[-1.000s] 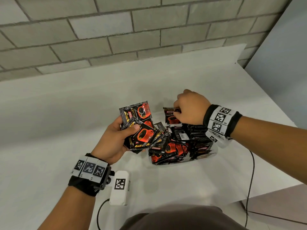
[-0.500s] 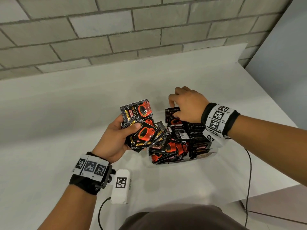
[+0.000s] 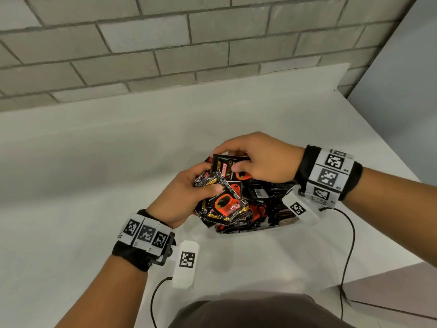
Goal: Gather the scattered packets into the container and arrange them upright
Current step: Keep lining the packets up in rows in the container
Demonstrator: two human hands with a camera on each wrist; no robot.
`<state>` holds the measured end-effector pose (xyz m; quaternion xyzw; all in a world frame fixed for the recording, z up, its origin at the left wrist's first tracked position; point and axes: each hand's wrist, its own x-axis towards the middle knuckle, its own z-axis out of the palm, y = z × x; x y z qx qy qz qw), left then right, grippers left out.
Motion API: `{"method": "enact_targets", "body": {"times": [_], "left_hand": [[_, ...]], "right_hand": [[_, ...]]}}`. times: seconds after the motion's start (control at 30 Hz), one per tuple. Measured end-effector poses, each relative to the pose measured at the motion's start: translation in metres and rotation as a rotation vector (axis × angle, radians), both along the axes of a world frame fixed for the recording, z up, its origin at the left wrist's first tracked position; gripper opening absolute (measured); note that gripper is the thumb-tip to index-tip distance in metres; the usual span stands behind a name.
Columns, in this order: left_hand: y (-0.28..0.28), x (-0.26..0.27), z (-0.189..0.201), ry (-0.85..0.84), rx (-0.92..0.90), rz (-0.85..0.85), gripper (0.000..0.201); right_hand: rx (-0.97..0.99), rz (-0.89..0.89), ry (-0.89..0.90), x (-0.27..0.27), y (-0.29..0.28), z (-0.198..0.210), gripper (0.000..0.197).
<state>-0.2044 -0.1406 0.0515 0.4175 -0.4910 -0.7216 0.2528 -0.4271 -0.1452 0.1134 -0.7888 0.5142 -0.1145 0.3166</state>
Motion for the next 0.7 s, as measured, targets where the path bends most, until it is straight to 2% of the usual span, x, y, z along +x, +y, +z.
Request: {"method": "enact_targets", "body": {"times": [0.07, 0.1, 0.23, 0.4, 0.53, 0.7], "left_hand": [[-0.002, 0.003, 0.000, -0.017, 0.000, 0.058, 0.037], [-0.003, 0.005, 0.000, -0.017, 0.004, 0.083, 0.034], [-0.005, 0.019, 0.001, 0.016, 0.046, 0.149, 0.036], [-0.003, 0.027, 0.001, 0.029, 0.070, 0.164, 0.043], [-0.002, 0.025, -0.003, 0.031, 0.085, 0.164, 0.039], [-0.002, 0.024, -0.005, 0.026, 0.085, 0.160, 0.036]], "right_hand": [[0.024, -0.001, 0.040, -0.006, -0.003, -0.001, 0.055], [0.017, -0.039, 0.045, -0.010, -0.005, -0.001, 0.052], [-0.058, -0.312, -0.029, -0.027, -0.014, -0.002, 0.019], [-0.078, -0.469, -0.078, -0.036, -0.023, -0.011, 0.007], [-0.027, -0.464, -0.124, -0.035, -0.023, -0.017, 0.016], [-0.143, -0.307, 0.128, -0.036, -0.022, -0.032, 0.010]]}}
